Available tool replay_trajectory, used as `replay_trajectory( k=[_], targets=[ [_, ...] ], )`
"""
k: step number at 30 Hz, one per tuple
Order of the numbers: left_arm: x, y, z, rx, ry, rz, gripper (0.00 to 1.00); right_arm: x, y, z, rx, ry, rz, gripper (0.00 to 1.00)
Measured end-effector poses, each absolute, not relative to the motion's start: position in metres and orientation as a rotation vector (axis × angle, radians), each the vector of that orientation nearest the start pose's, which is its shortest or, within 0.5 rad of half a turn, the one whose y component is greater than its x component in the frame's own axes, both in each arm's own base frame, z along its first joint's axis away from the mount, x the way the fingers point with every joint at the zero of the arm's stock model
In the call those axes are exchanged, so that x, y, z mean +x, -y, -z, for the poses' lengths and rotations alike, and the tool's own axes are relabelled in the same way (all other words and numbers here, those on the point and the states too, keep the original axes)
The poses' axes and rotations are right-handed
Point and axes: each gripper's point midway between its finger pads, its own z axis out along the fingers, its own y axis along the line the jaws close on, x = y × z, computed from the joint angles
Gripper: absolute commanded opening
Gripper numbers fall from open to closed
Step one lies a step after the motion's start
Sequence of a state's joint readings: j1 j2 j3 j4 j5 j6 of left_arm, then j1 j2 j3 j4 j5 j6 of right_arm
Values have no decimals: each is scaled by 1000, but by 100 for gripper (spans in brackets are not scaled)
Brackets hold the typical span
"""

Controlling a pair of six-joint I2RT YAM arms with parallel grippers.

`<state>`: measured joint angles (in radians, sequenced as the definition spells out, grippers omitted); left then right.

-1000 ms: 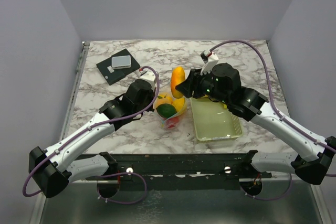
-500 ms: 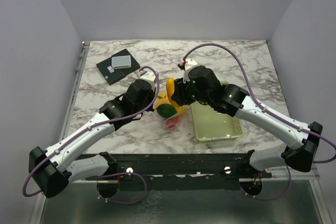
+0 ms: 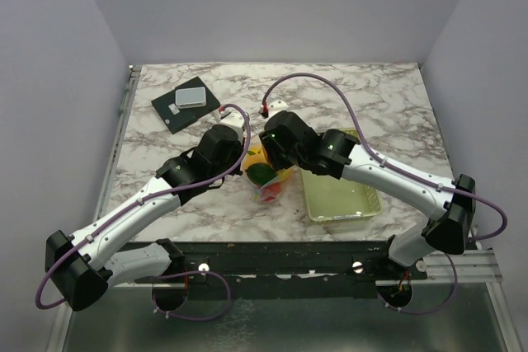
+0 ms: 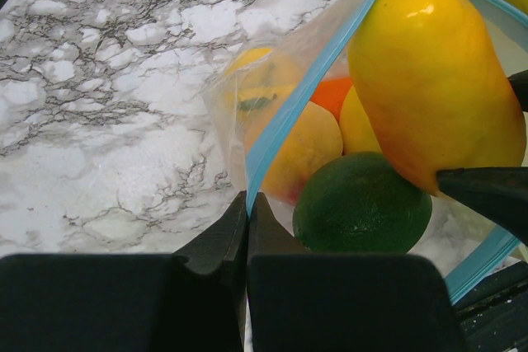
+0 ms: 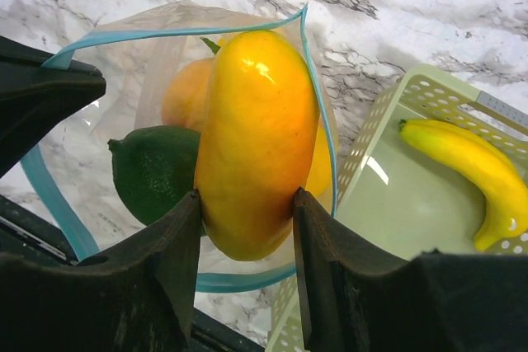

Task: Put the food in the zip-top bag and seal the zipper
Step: Place the fake fruit in the zipper food storage bag, then adjust the zipper food storage bag at the center of the board.

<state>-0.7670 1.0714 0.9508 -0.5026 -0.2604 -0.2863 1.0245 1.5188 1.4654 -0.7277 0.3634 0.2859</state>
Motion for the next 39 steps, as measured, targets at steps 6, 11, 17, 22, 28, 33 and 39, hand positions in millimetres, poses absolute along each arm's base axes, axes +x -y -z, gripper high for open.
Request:
replay_trajectory(
  k=[6,11,17,22,28,33,39],
  targets=[
    [255,198,-199,377,-2154,315,0,251,-313,-223,-667,-2203,-187,71],
    [255,198,-199,378,-2154,315,0,251,-315,-230,-654,-2186,-185,75],
    [255,198,-199,378,-2154,315,0,248,-315,-237,-614,-2174,-201,72],
    [255,198,-199,378,-2154,315,0,247,-303,-266,-492,-2129,-256,66],
    [255,198,-199,378,-2154,315,0,243,-284,-286,-337,-2092,-300,62],
    [255,198,-199,377,-2154,315,0,243,-277,-271,-262,-2121,-277,59],
    [255,198,-199,377,-2155,316,0,247,-279,-251,-180,-2164,-244,54]
  ],
)
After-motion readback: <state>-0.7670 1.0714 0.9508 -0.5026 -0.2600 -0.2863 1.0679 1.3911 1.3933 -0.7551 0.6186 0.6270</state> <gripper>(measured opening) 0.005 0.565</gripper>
